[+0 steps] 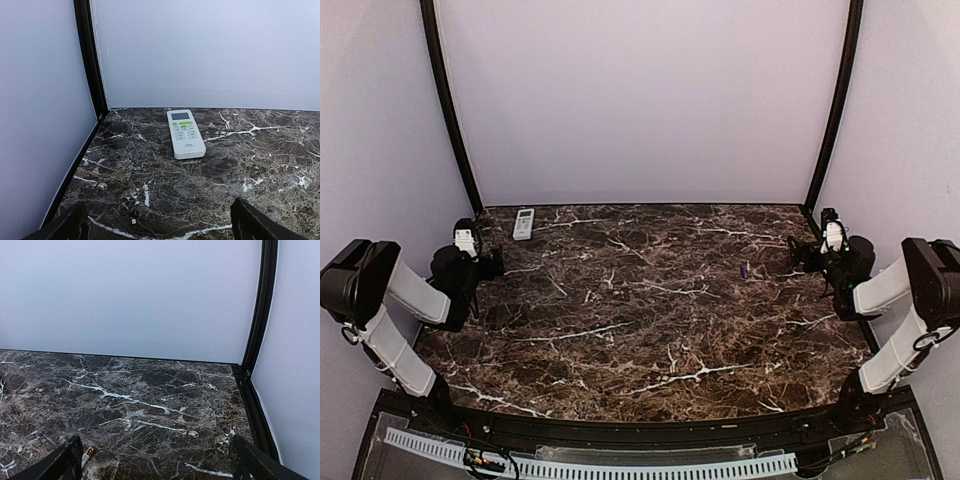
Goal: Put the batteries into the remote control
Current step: Pick up the remote control from the corner of the board.
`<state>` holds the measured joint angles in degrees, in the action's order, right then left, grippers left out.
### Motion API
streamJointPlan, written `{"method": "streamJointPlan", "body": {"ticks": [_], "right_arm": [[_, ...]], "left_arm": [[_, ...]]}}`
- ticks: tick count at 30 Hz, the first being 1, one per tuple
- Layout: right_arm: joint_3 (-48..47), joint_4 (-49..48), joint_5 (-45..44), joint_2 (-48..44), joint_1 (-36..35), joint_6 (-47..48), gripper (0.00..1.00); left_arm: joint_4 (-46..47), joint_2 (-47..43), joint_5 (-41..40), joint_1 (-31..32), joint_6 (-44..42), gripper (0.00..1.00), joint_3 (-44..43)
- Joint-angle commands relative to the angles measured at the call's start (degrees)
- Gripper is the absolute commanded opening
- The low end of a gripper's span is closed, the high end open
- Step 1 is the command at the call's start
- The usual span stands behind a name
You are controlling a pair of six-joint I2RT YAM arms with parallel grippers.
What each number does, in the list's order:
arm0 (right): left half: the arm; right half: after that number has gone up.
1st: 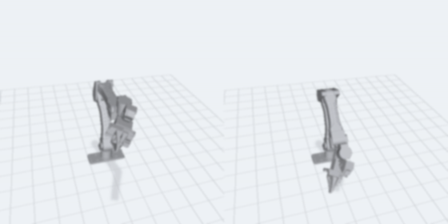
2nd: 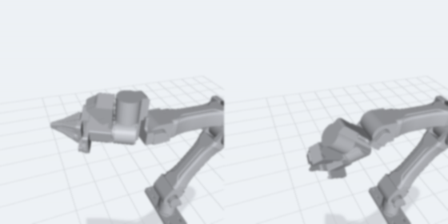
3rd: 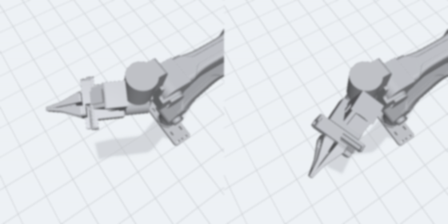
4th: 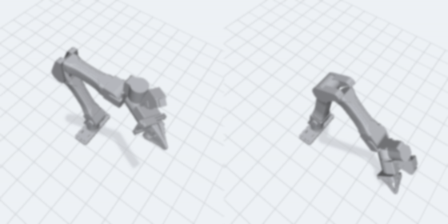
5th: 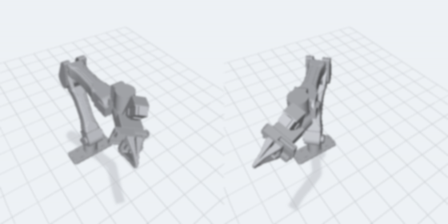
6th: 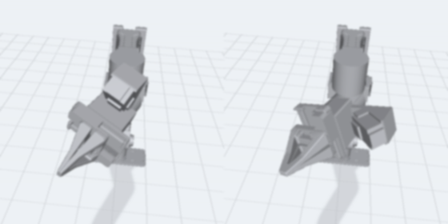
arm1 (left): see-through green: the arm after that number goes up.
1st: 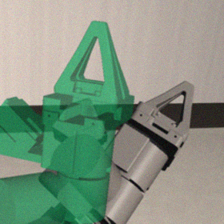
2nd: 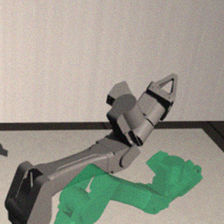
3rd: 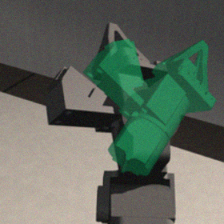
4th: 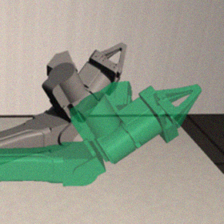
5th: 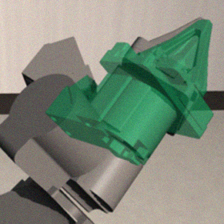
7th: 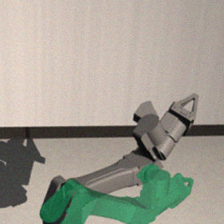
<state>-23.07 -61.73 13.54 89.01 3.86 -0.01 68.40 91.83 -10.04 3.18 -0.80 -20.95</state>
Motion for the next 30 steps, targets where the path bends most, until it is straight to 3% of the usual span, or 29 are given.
{"method": "streamJointPlan", "body": {"ticks": [1, 9, 13, 15, 18, 21, 22, 25, 30], "right_arm": [[-0.2, -1.7, 0.5, -0.2, -0.1, 0.4, 0.98], [0.5, -2.7, 1.4, -1.0, 1.2, -1.4, 0.98], [-1.5, 11.1, -1.1, -14.4, 1.2, -2.6, 0.99], [-3.5, 18.7, -2.4, -20.8, 1.2, -5.7, 0.98], [-7.1, 26.0, 0.6, -25.5, 1.2, -7.9, 0.98], [-15.7, 38.8, 6.4, -26.5, 0.8, -9.4, 0.99], [-18.2, 43.0, 7.6, -26.3, 0.1, -9.3, 0.99], [-25.1, 54.3, 3.5, -25.0, -4.4, -8.4, 0.99], [-37.2, 73.9, -4.7, -19.9, -9.6, -12.4, 0.99]], "left_arm": [[-0.9, -1.3, 1.7, -0.6, 0.5, 0.99, -0.9], [-0.9, -1.3, 1.8, -0.6, 0.5, 0.99, -0.9], [-1.8, -2.7, -1.6, -0.3, 1.3, 0.99, -1.5], [-9.0, -6.0, -5.3, 0.2, 2.4, 0.99, -4.0], [-29.0, -9.7, -10.8, 1.6, 2.7, 0.99, -14.6], [-36.6, -7.1, -9.2, 2.1, -1.0, 0.97, -24.4], [-45.2, -5.4, -8.5, 2.2, -1.9, 0.96, -32.4], [-62.3, 5.7, -6.5, 2.6, -2.5, 0.94, -48.3], [-88.1, 24.4, 1.7, 2.0, 1.3, 0.99, -77.0]]}}
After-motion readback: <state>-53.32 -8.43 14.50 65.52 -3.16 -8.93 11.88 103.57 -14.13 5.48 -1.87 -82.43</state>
